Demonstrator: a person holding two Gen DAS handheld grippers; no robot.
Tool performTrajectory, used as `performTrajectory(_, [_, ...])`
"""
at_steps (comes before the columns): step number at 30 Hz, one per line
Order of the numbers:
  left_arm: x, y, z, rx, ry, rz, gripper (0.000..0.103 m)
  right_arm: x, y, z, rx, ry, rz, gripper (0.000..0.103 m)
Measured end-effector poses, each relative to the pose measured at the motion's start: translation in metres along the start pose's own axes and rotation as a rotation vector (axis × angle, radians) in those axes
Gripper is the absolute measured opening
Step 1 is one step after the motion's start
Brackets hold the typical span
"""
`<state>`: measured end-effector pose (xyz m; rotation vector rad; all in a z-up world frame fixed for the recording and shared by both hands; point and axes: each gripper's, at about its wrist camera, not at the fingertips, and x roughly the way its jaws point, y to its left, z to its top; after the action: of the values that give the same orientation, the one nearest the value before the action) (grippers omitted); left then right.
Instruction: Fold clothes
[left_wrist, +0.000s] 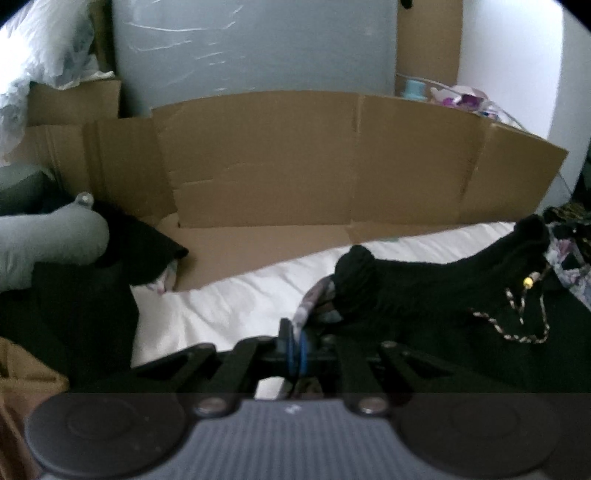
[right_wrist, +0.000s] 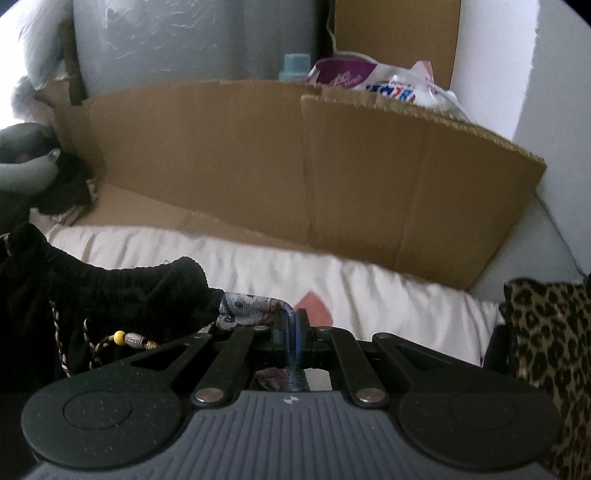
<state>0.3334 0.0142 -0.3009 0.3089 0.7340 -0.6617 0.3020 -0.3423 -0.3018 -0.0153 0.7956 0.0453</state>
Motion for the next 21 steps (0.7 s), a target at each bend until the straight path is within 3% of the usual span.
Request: performTrajectory(21, [0.063,0.034,0.027,0.035,0.063,0.150,0.004,0.076,0.038,0.063,-0.144,-0.055,-0.039,0.001])
